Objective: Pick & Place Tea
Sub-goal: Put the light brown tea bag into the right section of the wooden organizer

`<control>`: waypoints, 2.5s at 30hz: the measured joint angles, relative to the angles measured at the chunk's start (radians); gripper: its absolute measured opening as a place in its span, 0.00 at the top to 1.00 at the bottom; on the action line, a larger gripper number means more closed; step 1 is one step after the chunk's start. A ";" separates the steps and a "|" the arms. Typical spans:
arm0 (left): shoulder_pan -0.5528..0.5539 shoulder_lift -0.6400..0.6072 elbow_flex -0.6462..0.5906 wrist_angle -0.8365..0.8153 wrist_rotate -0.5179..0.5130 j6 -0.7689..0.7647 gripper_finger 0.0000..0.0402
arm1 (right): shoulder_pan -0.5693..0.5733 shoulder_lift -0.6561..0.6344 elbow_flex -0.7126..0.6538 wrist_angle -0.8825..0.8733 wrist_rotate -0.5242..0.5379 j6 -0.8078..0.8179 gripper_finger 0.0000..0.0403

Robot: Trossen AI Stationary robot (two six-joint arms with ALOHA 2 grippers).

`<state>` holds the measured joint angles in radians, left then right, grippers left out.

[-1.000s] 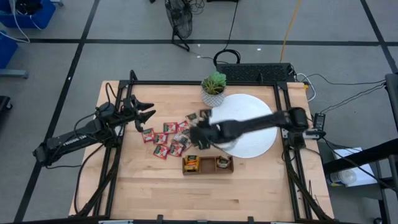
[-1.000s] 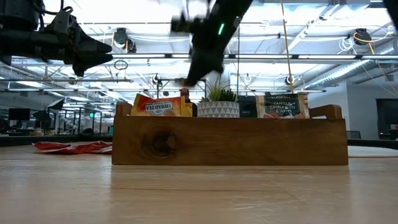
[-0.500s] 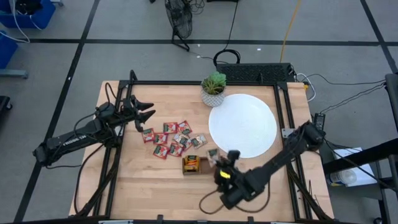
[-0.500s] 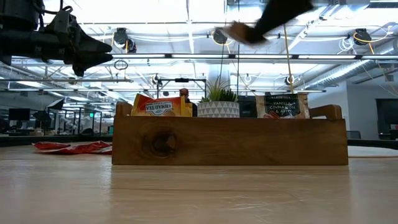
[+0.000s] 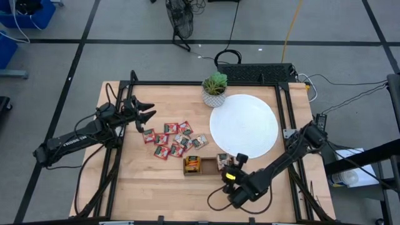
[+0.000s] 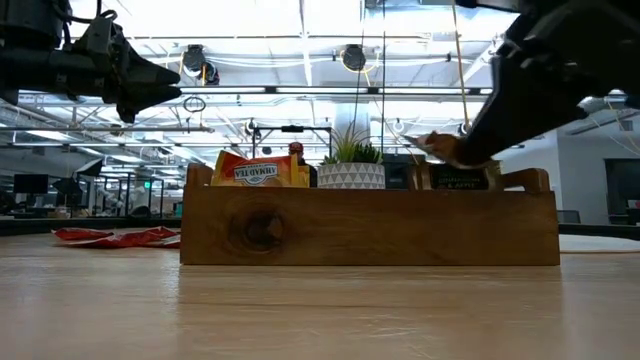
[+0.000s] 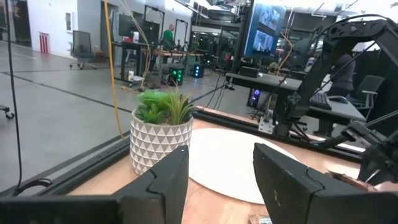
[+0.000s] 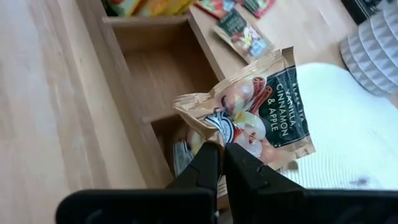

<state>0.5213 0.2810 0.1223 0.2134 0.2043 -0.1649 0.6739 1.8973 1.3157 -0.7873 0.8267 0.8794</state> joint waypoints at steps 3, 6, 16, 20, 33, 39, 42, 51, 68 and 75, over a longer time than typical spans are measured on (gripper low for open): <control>0.000 0.000 0.000 0.000 0.000 0.000 0.55 | -0.022 0.000 -0.001 0.006 -0.056 -0.014 0.98; 0.000 0.000 0.000 -0.001 0.000 0.000 0.55 | -0.043 0.000 -0.001 0.003 -0.115 -0.016 0.93; 0.000 0.000 0.000 0.000 0.000 0.000 0.55 | -0.074 -0.002 -0.001 -0.004 -0.194 -0.046 0.76; 0.000 0.000 0.000 0.000 0.000 0.000 0.55 | -0.082 -0.030 -0.002 -0.014 -0.274 -0.012 0.74; 0.000 0.000 0.000 0.000 -0.001 0.000 0.55 | -0.084 -0.184 -0.002 0.082 -0.235 -0.075 0.82; 0.000 0.000 0.000 0.000 -0.002 0.000 0.55 | -0.147 -0.145 0.046 0.207 -0.460 -0.354 0.98; 0.000 0.000 0.000 0.000 -0.002 0.000 0.55 | -0.176 -0.112 0.069 0.143 -0.506 -0.378 1.00; 0.000 0.000 0.000 0.000 -0.002 0.000 0.55 | -0.196 -0.064 0.068 0.012 -0.518 -0.311 1.00; 0.000 0.000 0.000 0.000 -0.001 0.000 0.55 | -0.203 -0.068 -0.087 0.193 -0.591 -0.273 1.00; 0.000 0.000 0.000 0.000 -0.001 0.000 0.55 | -0.199 -0.068 -0.120 0.184 -0.533 -0.269 1.00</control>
<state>0.5215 0.2811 0.1223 0.2132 0.2035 -0.1649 0.4750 1.8296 1.1955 -0.6031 0.2939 0.6101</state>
